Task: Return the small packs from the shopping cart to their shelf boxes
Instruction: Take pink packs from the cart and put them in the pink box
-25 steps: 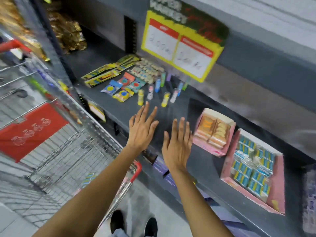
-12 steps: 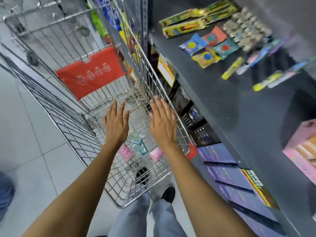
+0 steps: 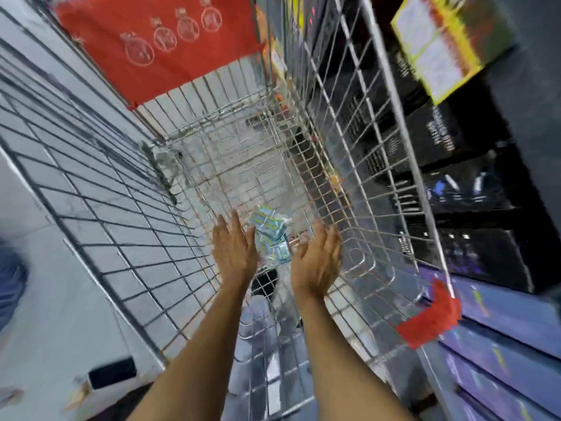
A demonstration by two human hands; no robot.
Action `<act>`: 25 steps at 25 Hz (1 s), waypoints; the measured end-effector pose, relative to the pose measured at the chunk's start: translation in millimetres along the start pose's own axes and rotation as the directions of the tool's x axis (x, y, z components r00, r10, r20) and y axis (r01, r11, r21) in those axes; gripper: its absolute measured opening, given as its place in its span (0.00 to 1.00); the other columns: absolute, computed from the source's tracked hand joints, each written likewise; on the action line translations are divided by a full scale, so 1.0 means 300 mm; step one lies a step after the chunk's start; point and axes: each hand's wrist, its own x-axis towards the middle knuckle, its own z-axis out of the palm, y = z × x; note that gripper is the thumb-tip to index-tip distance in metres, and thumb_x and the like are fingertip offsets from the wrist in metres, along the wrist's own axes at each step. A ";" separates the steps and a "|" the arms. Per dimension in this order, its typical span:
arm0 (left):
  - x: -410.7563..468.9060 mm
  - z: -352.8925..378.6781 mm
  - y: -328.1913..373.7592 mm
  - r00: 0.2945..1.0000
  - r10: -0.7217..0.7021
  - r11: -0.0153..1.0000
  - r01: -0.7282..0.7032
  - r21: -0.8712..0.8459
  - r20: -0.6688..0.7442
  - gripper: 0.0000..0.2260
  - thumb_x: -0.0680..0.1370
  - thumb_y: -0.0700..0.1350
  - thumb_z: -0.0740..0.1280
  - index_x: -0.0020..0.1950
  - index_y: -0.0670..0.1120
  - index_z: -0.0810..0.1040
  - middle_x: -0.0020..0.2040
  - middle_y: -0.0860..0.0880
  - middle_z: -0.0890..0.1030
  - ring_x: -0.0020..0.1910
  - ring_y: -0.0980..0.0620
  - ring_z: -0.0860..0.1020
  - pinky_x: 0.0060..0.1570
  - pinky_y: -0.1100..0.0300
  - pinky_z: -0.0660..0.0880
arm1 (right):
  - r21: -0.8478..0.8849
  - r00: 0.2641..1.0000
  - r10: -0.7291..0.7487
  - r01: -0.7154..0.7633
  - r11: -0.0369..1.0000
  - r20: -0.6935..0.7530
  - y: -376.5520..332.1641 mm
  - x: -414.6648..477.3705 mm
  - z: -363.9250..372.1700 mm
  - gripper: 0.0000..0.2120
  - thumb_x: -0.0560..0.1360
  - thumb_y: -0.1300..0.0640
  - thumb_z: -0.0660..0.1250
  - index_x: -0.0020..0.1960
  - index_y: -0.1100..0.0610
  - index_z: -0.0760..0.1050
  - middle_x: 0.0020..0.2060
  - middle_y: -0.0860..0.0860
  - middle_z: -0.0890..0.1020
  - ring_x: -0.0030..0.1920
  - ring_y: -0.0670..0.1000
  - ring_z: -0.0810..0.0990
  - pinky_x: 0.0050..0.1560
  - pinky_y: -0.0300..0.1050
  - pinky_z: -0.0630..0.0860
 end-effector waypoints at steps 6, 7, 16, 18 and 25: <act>-0.021 0.129 -0.017 1.000 -0.014 0.999 0.014 -0.036 0.005 0.25 0.80 0.48 0.57 0.74 0.45 0.53 0.75 0.34 0.47 0.73 0.35 0.43 0.71 0.48 0.41 | -0.107 0.925 0.362 -0.350 0.931 0.119 -0.002 0.043 0.116 0.27 0.78 0.53 0.60 0.74 0.55 0.58 0.74 0.60 0.56 0.72 0.62 0.55 0.68 0.58 0.59; -0.011 0.132 -0.018 0.999 0.024 0.999 -0.025 -0.037 -0.027 0.25 0.80 0.45 0.59 0.74 0.46 0.54 0.75 0.34 0.48 0.73 0.34 0.43 0.70 0.48 0.42 | -0.125 0.938 0.321 -0.305 0.944 0.133 -0.004 0.051 0.127 0.28 0.78 0.54 0.61 0.74 0.55 0.56 0.75 0.60 0.55 0.72 0.62 0.53 0.70 0.58 0.57; 0.051 0.070 -0.014 0.984 -0.130 0.974 0.104 -0.202 -0.122 0.32 0.75 0.40 0.67 0.73 0.38 0.53 0.70 0.32 0.60 0.68 0.35 0.61 0.67 0.44 0.62 | -0.063 0.967 0.167 -0.158 0.985 0.193 0.029 0.026 0.130 0.40 0.68 0.62 0.72 0.74 0.54 0.56 0.72 0.62 0.58 0.60 0.62 0.71 0.48 0.57 0.78; 0.040 0.065 0.000 0.978 -0.144 0.965 0.104 -0.239 -0.153 0.33 0.74 0.40 0.68 0.73 0.37 0.54 0.67 0.33 0.64 0.64 0.37 0.65 0.63 0.47 0.65 | -0.065 0.964 0.161 -0.150 0.987 0.211 0.030 0.036 0.122 0.41 0.67 0.62 0.72 0.74 0.54 0.55 0.72 0.61 0.59 0.58 0.60 0.72 0.46 0.53 0.79; -0.010 0.013 0.094 0.945 -0.098 0.915 -0.037 -0.401 -0.311 0.31 0.75 0.45 0.68 0.72 0.38 0.57 0.66 0.35 0.65 0.63 0.42 0.65 0.62 0.62 0.60 | 0.057 0.994 0.035 -0.041 0.998 0.107 -0.015 0.070 0.043 0.35 0.69 0.59 0.74 0.72 0.55 0.63 0.70 0.57 0.67 0.59 0.58 0.73 0.52 0.53 0.77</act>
